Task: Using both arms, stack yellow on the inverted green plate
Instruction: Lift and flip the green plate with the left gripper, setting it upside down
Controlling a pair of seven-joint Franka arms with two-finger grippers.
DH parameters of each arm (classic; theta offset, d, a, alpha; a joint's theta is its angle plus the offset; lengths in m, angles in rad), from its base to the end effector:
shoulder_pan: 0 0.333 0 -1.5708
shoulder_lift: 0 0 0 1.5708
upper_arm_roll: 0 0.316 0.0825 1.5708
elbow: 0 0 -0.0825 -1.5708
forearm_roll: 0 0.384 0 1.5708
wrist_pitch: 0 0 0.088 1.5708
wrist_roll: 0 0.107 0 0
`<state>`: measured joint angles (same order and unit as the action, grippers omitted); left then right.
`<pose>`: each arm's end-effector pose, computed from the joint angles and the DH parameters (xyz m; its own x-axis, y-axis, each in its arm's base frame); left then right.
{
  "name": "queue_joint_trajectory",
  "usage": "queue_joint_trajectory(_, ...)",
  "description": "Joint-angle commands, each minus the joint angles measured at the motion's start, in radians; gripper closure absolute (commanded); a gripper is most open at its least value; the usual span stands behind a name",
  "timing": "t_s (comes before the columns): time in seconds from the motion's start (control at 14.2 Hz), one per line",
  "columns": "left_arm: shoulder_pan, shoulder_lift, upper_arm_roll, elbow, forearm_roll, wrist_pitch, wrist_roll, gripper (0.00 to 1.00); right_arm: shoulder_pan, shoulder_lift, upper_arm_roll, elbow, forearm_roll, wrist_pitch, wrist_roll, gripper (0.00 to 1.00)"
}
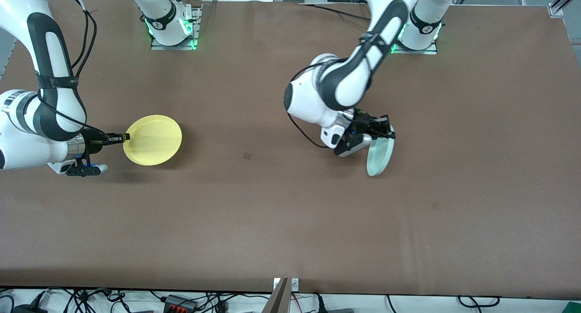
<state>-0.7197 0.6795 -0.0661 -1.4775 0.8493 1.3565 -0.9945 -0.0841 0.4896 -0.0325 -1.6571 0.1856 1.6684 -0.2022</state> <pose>0.5190 -0.3785 0.2773 0.9884 -0.0581 0.1402 0.0979 -0.4617 -0.8816 0.6163 -0.0521 0.2989 0.9029 0.0721 -0.4237 -0.0300 -0.9728 -0.2295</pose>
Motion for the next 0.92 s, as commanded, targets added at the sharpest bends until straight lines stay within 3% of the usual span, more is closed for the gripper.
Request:
queue_joint_trajectory(0.0,-0.046,0.041,0.020,0.051,0.036,-0.037,-0.048,0.99,0.009,0.003,0.006,0.045,0.015,-0.022,-0.013,1.00)
queue_joint_trajectory(0.56,-0.086,0.163,0.011,0.098,0.025,-0.033,-0.171,0.99,0.012,0.006,0.005,0.050,0.018,-0.022,-0.023,1.00)
queue_joint_trajectory(0.85,-0.093,0.170,0.009,0.097,0.023,0.059,-0.190,0.98,0.010,0.003,0.002,0.053,0.018,-0.022,-0.025,1.00)
